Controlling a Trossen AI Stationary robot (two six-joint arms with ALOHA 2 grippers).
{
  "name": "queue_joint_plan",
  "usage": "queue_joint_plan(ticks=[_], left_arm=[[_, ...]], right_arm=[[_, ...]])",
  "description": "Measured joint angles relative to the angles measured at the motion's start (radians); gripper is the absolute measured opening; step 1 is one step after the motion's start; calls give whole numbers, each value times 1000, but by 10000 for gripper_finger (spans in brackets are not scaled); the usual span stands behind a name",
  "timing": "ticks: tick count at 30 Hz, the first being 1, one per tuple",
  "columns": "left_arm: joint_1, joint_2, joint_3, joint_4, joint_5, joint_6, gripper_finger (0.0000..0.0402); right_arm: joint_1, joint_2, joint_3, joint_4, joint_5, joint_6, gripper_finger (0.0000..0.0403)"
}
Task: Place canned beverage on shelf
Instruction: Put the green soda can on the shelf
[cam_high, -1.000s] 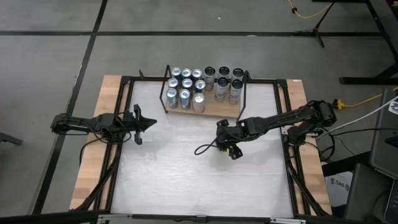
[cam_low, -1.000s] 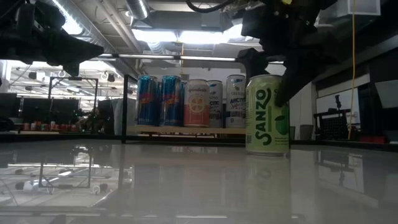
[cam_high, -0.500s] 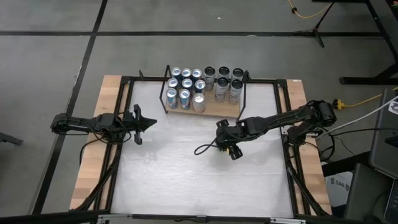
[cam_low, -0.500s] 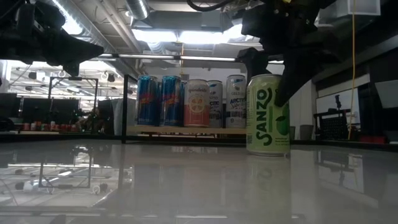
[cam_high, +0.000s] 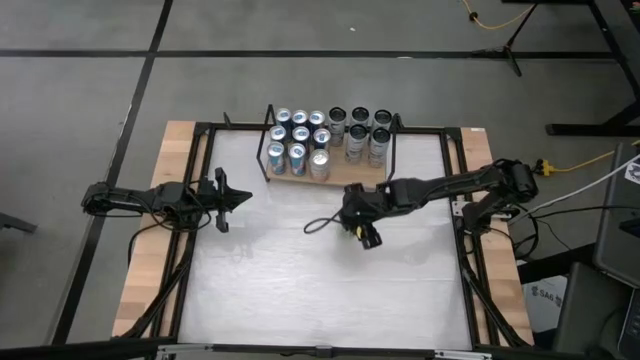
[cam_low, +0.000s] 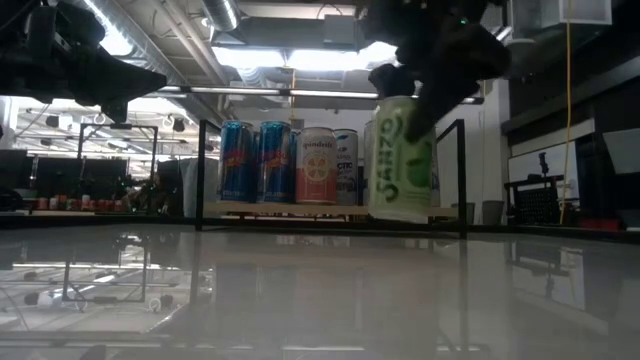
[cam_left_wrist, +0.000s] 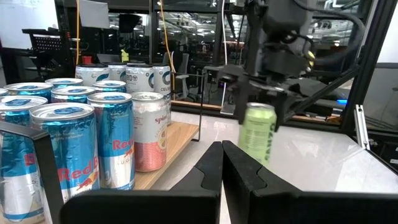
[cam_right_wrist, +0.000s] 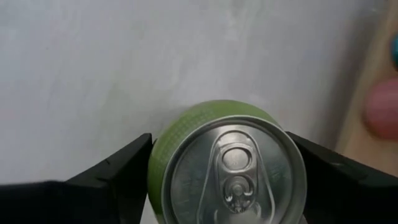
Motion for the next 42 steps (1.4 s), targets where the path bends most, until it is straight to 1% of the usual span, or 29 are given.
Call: queue_joint_plan(ticks=[7,13,21,27,32,40,42], left_arm=[[0,0,0,0,0,0,0],[0,0,0,0,0,0,0],[0,0,0,0,0,0,0],[0,0,0,0,0,0,0],[0,0,0,0,0,0,0],[0,0,0,0,0,0,0],[0,0,0,-1,0,-1,0]], right_arm=[[-88,-1,106,-119,-8,-2,307],[-185,-3,192,-194,-6,-56,307],[-317,-3,209,-202,-6,-121,307],[-393,-3,209,-199,-6,-177,308],[-423,21,209,-192,-6,-186,308],[-422,78,207,-194,-5,-187,308],[-422,86,207,-195,12,-187,308]])
